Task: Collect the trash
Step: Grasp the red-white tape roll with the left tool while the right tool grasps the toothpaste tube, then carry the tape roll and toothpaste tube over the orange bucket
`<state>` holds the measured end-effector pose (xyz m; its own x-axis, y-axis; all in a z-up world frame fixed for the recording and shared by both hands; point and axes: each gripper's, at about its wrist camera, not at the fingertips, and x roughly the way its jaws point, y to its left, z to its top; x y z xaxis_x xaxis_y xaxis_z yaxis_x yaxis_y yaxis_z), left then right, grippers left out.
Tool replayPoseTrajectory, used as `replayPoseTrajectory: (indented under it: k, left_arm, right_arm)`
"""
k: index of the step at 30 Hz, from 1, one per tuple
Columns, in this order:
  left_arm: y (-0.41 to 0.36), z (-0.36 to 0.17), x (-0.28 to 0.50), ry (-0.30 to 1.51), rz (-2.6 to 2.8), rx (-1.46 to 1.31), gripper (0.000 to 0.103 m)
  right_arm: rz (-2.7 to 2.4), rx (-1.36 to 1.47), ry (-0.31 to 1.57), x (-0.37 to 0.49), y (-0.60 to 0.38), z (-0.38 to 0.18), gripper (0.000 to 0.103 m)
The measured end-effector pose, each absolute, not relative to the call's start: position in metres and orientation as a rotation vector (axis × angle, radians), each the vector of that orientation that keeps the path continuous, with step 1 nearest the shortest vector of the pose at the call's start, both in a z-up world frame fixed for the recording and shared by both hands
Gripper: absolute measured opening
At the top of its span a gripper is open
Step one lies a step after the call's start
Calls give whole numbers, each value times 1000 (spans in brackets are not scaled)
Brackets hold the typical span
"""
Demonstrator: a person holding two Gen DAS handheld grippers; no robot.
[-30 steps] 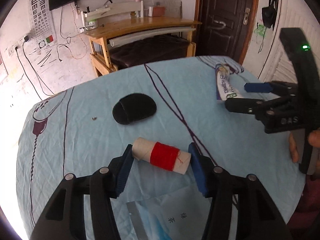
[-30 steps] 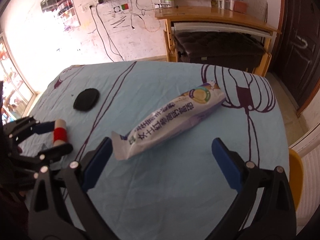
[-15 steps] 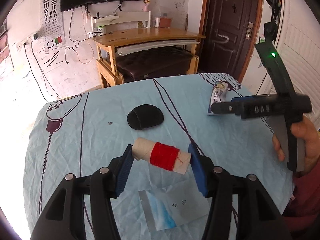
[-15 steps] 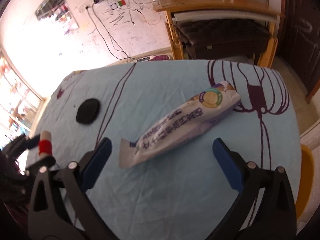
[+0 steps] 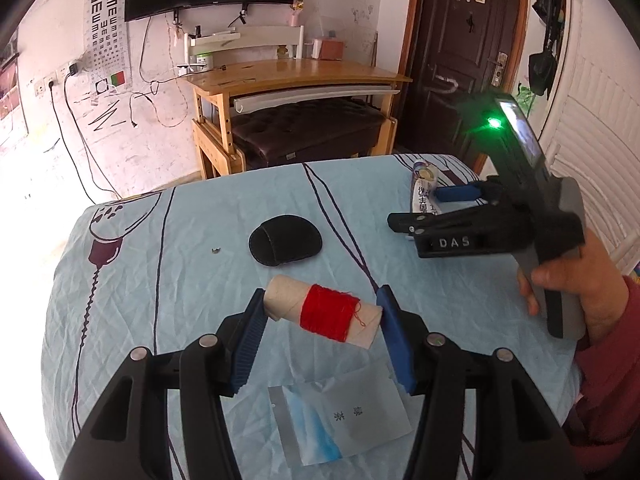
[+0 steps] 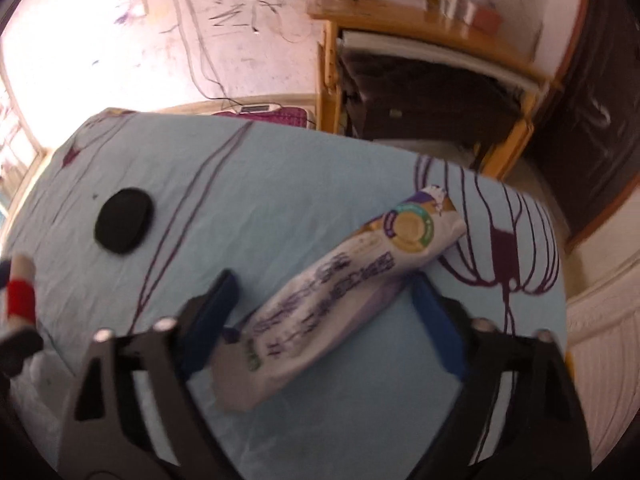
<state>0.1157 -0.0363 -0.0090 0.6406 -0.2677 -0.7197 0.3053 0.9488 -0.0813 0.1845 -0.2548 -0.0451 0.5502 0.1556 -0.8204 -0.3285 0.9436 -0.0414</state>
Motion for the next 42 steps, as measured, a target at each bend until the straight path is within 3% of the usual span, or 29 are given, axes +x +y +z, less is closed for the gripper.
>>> replayPoseTrajectory:
  k: [6, 11, 17, 24, 26, 27, 28, 36, 38, 41, 42]
  left_arm:
    - [-38, 2, 111, 771, -305, 54, 51]
    - [-49, 15, 107, 735, -316, 63, 51]
    - [-80, 27, 109, 709, -355, 75, 51]
    - [-108, 23, 112, 717, -386, 108, 51]
    - [-110, 22, 113, 721, -388, 112, 51]
    - [-111, 22, 113, 721, -388, 112, 51]
    - [-110, 22, 114, 721, -389, 110, 51]
    - [-101, 22, 108, 709, -361, 89, 51]
    - [-98, 23, 108, 707, -356, 84, 51]
    - [-94, 24, 111, 712, -351, 72, 51]
    - [-94, 24, 111, 714, -350, 69, 51]
  right_arm:
    - [290, -160, 906, 177, -275, -41, 46]
    - [293, -63, 817, 157, -305, -19, 44]
    - [299, -32, 790, 141, -332, -9, 30]
    - [319, 37, 871, 148, -349, -26, 30]
    - [337, 69, 888, 152, -350, -25, 41]
    - [337, 67, 885, 154, -348, -23, 62]
    - [330, 47, 879, 156, -343, -22, 71]
    - [230, -105, 944, 179, -312, -42, 71]
    - [212, -135, 933, 180, -312, -48, 67]
    - [186, -137, 903, 177, -318, -46, 41]
    - [162, -145, 887, 175, -319, -46, 40]
